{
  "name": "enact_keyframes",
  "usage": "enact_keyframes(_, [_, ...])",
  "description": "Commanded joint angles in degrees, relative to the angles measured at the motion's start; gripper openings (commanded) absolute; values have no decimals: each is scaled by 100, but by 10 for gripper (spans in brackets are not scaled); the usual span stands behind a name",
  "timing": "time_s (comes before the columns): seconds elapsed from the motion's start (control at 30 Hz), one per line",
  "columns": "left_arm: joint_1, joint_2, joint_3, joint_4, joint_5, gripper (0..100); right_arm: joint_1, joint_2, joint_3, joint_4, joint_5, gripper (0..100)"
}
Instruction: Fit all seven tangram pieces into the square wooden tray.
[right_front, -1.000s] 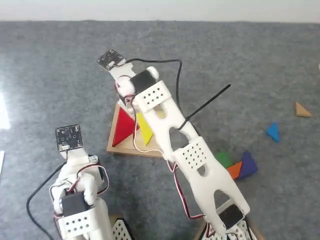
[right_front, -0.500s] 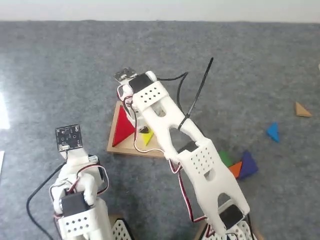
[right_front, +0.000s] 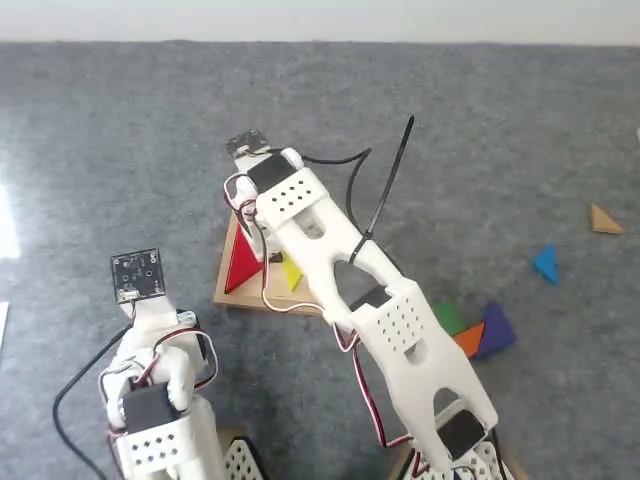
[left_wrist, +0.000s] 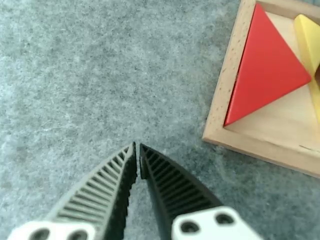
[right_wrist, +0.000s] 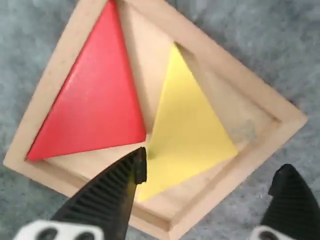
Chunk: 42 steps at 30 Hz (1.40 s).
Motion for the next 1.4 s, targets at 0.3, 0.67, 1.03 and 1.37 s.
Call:
enact_keyframes(0.3, [0,-97,-40,44,-26,13,-488,-470,-62,558,545,285])
enact_keyframes(0.67, [0,-97,-40,44,-26,13,207,-409,-44,374,1714,306])
enact_keyframes(1.03, [0,-97,-40,44,-26,13,-207,-418,-70,400,1758,375])
enact_keyframes(1.37, [0,-97,-40,44,-26,13,-365,-171,-62,110,879,373])
